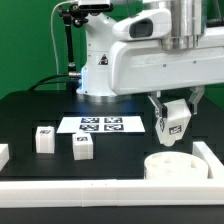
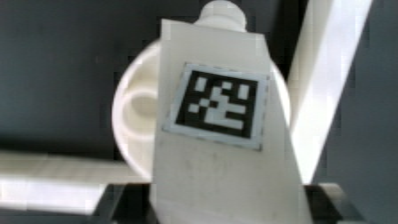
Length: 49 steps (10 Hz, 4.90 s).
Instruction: Assemble stool
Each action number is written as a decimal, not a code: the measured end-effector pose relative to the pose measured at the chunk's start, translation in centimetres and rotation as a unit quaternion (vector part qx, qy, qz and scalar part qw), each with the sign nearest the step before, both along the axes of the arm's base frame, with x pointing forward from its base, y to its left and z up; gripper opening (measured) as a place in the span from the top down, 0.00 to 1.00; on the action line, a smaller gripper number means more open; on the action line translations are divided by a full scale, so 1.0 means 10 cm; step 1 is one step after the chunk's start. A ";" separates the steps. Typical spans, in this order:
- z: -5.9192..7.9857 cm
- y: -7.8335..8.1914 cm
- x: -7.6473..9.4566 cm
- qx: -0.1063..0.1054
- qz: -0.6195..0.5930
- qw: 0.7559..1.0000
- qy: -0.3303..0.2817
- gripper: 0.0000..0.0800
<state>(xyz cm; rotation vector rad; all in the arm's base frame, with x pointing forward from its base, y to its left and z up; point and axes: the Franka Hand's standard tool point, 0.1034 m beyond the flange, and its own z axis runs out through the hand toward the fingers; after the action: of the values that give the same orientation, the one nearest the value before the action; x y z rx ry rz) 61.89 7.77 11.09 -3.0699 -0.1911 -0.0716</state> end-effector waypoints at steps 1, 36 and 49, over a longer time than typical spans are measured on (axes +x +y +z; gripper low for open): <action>0.07 0.02 0.12 0.003 -0.001 0.999 -0.045 0.59; -0.02 0.18 0.36 -0.019 0.116 0.957 -0.266 0.59; -0.06 0.24 0.31 -0.017 0.120 0.956 -0.267 0.59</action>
Offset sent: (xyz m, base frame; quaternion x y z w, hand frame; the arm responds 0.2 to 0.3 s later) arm 0.0000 0.0000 0.0000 0.0000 0.1938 0.0000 0.9810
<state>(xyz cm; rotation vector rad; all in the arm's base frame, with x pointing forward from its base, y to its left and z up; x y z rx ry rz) 65.00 10.17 10.48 -2.9541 -0.5909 -0.8893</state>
